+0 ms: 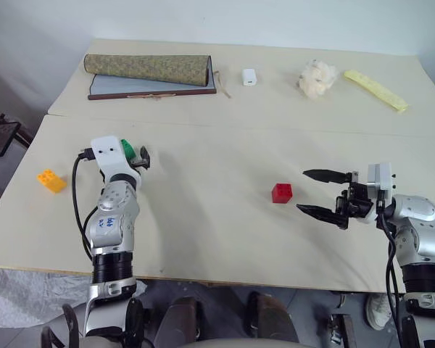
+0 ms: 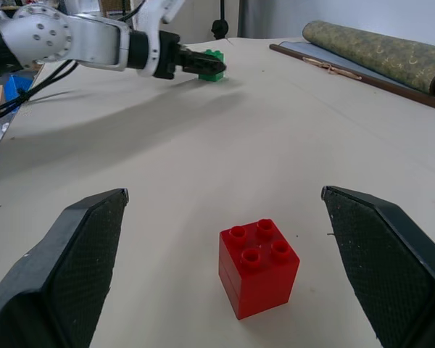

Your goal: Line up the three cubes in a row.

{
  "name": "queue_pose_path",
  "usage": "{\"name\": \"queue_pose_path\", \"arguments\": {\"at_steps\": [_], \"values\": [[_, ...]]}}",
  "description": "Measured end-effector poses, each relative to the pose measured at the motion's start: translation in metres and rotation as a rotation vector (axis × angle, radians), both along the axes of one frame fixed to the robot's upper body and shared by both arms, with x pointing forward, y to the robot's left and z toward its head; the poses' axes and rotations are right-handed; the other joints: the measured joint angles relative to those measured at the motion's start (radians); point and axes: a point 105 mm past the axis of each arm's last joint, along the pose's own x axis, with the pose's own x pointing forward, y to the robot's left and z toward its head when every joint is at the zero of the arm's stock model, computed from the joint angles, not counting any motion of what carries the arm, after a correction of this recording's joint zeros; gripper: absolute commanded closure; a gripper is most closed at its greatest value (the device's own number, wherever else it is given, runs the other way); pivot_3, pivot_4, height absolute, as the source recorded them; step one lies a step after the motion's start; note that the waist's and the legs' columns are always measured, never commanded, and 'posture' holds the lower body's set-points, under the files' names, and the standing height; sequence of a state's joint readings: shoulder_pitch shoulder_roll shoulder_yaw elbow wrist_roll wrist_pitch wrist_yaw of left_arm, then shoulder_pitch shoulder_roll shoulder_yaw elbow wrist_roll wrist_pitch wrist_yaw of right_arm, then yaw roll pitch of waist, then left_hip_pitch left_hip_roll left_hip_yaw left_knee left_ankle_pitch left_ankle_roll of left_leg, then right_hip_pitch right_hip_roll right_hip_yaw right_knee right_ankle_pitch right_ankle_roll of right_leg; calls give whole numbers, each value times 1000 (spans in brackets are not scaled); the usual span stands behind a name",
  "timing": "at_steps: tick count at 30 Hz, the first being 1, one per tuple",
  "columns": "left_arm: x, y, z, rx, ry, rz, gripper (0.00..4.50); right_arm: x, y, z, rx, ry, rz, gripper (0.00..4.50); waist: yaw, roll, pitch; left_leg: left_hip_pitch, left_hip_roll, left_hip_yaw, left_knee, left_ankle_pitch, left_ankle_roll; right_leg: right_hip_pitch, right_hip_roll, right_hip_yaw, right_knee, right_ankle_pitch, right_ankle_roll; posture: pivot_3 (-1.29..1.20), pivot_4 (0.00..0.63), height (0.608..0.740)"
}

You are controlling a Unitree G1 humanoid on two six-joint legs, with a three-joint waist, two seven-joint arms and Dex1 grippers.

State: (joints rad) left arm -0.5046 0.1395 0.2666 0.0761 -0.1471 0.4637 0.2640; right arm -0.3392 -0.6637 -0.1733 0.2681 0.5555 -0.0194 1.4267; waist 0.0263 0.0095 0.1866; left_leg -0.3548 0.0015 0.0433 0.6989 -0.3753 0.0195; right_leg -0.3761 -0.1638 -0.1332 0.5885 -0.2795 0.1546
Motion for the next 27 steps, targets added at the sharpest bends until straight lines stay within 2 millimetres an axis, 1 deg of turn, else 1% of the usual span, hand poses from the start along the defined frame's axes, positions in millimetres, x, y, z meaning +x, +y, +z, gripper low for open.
{"name": "queue_pose_path", "arguments": {"at_steps": [4, 7, 10, 15, 18, 21, 22, 24, 25, 26, 27], "values": [[7, -3, -2, -9, -1, 25, 0, 0, 1, 1, -1, -3, 1, 18, 1, -1, 0, 0, 0, 0, 0, 0, 0, 0, 0, 0, 0, 0, 0, 0, 150, 740], [10, -7, -3, -15, -6, 28, 600, -1, 0, -1, -2, 3, -1, 0, 1, -1, 0, 0, 0, 1, 0, 0, 0, 0, 0, 0, 0, 0, 0, 0, 150, 740], [10, -9, -2, -12, -16, 25, 1452, -1, 0, -2, -1, 3, -6, 0, 0, -1, 1, 0, 0, 1, 0, 0, 0, 0, 0, 0, 0, 0, 0, 0, 150, 740], [9, -11, -2, 2, -43, -20, 3011, -4, -2, -6, -2, 13, -13, 0, 1, -1, 1, 0, 0, 3, 0, 0, 0, 0, 0, -1, 0, 0, 0, 0, 150, 740], [5, -9, -4, 15, -62, -91, 3021, -6, -5, -11, -3, 18, -25, 0, -1, -1, 1, 0, 0, 6, 0, 0, 0, 0, 0, 0, 0, 0, 0, 0, 150, 740], [-3, -14, -4, 25, -114, -276, 3021, -10, -13, -15, 0, 33, -57, 0, 0, -1, 1, 0, 0, 7, 0, 0, 0, 0, 0, 0, 0, 0, 0, 0, 150, 740], [-7, -18, 2, 75, -146, -396, 3021, -12, -15, -16, -5, 36, -64, 0, -1, -1, 1, -1, 0, 7, 0, 0, 0, -1, 0, -1, 0, 0, 0, 0, 150, 740], [-18, -27, 22, 201, -226, -637, 3021, -17, -25, -17, -19, 39, -99, 0, 0, -1, 1, -1, 0, 8, 0, 0, 0, -1, 0, 0, 0, 0, 0, 0, 150, 740], [-25, -33, 31, 254, -257, -764, 3021, -19, -30, -16, -25, 37, -116, 0, 0, -1, 1, -1, 0, 8, 0, 0, 0, -1, 0, 0, 0, 0, 0, 0, 150, 740], [-37, -43, 41, 303, -283, -947, 3021, -23, -36, -16, -35, 36, -137, 0, 1, -1, 1, -1, 0, 8, 0, 0, 0, -1, 0, 0, 0, 0, 0, 0, 150, 740], [-45, -49, 46, 327, -297, -1077, 3021, -26, -41, -16, -45, 39, -153, 0, 1, -1, 1, -1, 0, 8, 0, 0, 0, -1, 0, 0, -1, 0, 0, 0, 150, 740]]}}
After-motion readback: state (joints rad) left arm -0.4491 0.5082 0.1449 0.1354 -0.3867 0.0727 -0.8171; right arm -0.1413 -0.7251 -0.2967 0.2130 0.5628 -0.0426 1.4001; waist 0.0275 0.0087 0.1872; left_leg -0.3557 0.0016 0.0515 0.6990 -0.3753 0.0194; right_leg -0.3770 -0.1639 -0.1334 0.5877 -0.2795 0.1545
